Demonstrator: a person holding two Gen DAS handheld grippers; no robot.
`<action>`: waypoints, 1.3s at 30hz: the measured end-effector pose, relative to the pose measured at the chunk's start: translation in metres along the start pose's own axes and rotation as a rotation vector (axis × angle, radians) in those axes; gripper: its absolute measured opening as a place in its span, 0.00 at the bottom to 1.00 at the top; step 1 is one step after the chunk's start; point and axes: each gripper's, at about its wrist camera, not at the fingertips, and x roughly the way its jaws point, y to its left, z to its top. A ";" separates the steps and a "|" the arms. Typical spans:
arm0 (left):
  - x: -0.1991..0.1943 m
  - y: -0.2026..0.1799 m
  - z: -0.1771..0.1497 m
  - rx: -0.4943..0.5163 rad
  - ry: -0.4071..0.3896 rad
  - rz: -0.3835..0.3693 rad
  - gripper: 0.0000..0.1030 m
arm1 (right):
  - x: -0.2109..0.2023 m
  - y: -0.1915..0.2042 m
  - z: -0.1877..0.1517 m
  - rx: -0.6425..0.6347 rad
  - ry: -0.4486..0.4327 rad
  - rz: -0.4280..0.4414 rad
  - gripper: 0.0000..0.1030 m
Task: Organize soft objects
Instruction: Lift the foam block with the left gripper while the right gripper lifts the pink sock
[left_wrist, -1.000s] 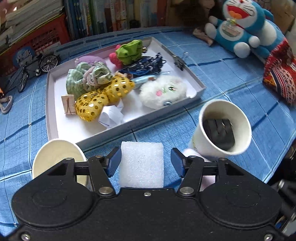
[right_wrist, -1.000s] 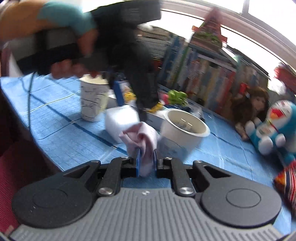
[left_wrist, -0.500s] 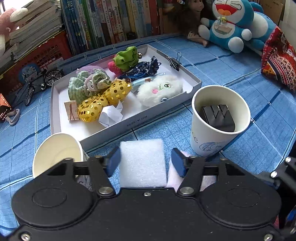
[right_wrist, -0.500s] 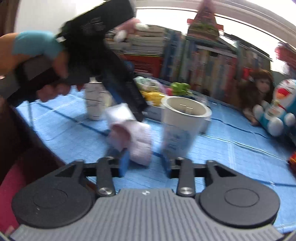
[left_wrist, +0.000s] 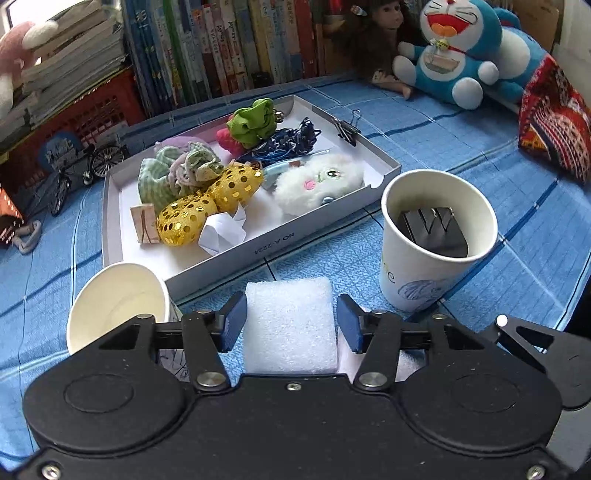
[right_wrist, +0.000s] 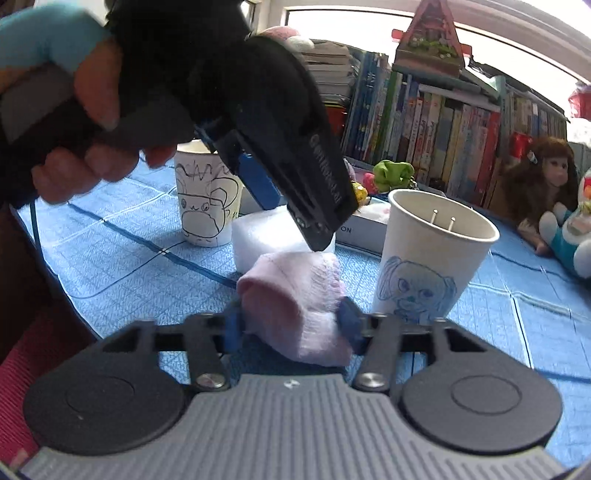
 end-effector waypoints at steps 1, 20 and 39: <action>0.001 -0.001 -0.001 0.008 -0.002 0.003 0.53 | -0.003 -0.001 0.000 0.003 -0.003 0.004 0.38; -0.019 -0.009 -0.025 -0.011 -0.076 -0.016 0.53 | -0.054 -0.051 -0.023 0.190 -0.021 -0.151 0.30; -0.025 -0.018 -0.082 -0.151 -0.257 0.089 0.61 | -0.042 -0.053 -0.027 0.223 -0.027 -0.181 0.38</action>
